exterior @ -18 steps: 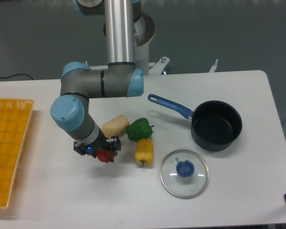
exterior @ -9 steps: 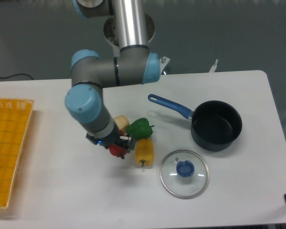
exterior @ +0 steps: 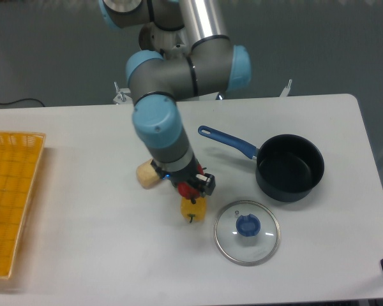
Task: Pick up the red pepper
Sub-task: 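Lift the red pepper up off the table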
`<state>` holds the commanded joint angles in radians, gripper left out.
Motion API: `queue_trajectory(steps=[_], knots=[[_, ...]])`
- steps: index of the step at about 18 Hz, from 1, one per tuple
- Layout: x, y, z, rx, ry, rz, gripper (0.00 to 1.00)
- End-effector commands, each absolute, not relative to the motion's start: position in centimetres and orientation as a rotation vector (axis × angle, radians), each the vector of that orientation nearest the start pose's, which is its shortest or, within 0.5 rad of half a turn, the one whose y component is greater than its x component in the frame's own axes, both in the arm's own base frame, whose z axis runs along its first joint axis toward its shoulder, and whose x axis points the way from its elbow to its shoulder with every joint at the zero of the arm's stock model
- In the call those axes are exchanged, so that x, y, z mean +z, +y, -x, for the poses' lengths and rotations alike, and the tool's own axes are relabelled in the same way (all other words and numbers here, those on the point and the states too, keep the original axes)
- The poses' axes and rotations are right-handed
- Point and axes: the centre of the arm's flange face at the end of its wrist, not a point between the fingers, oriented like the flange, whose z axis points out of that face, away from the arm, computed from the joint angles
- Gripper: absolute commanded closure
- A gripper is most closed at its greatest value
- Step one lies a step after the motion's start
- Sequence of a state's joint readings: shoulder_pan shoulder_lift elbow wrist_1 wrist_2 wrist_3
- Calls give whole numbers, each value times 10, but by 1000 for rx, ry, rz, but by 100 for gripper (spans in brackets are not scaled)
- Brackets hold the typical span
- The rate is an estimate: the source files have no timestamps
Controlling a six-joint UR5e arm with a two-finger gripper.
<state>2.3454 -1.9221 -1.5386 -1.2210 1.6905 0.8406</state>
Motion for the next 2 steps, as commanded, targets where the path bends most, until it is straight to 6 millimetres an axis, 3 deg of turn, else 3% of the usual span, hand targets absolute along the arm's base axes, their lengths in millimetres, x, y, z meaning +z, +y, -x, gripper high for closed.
queue_trajectory(steps=[2], knots=[[343,527,348,161,101,3203,45]])
